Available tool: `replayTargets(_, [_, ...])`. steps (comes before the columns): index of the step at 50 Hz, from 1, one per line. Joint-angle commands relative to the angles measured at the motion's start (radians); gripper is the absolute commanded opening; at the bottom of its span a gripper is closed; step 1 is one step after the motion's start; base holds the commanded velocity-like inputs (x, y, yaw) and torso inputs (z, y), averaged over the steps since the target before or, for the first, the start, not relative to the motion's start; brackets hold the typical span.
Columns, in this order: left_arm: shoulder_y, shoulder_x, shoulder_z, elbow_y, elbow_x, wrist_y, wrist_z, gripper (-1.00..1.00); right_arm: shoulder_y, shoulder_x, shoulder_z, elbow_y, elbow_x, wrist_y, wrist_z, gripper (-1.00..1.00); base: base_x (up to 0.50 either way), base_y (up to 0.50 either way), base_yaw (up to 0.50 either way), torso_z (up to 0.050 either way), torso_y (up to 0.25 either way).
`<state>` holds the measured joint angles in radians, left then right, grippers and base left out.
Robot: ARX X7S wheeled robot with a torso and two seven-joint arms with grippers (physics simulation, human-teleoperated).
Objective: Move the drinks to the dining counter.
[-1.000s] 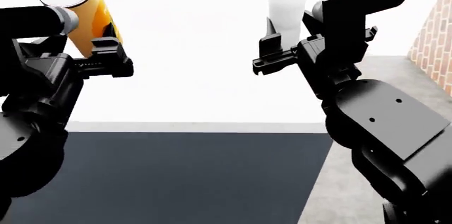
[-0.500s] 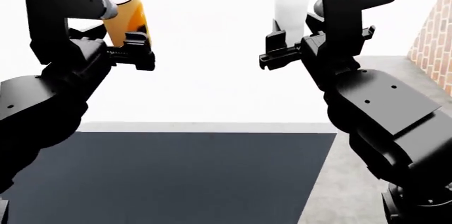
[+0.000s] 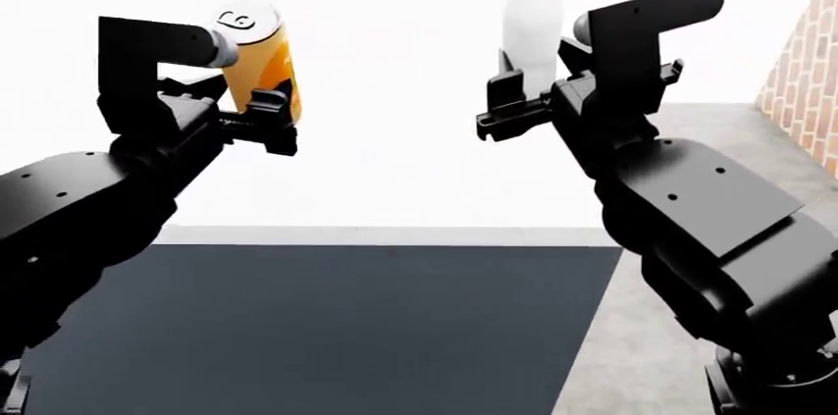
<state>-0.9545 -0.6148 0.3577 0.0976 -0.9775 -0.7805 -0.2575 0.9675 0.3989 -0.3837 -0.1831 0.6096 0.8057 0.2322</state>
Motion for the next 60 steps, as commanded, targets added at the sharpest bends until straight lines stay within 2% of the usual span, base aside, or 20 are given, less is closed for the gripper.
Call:
replayTargets(1, [0.027, 0.001, 0.035, -0.054, 0.034, 0.055, 0.081, -1.0, -0.001, 0.002, -0.001, -0.006, -0.018, -0.006, -0.012, -1.0, 0.0, 0.0, 0.0, 0.0, 0.0])
replayTargets(30, [0.069, 0.001, 0.102, -0.061, 0.086, 0.086, 0.141, -1.0, -0.008, 0.006, 0.001, -0.007, -0.006, -0.013, -0.011, -1.0, 0.0, 0.0, 0.0, 0.0, 0.001])
replayTargets(60, [0.089, -0.001, 0.116, -0.075, 0.094, 0.095, 0.152, -1.0, -0.016, 0.009, 0.001, -0.008, -0.002, -0.023, -0.006, -1.0, 0.0, 0.0, 0.0, 0.0, 0.001])
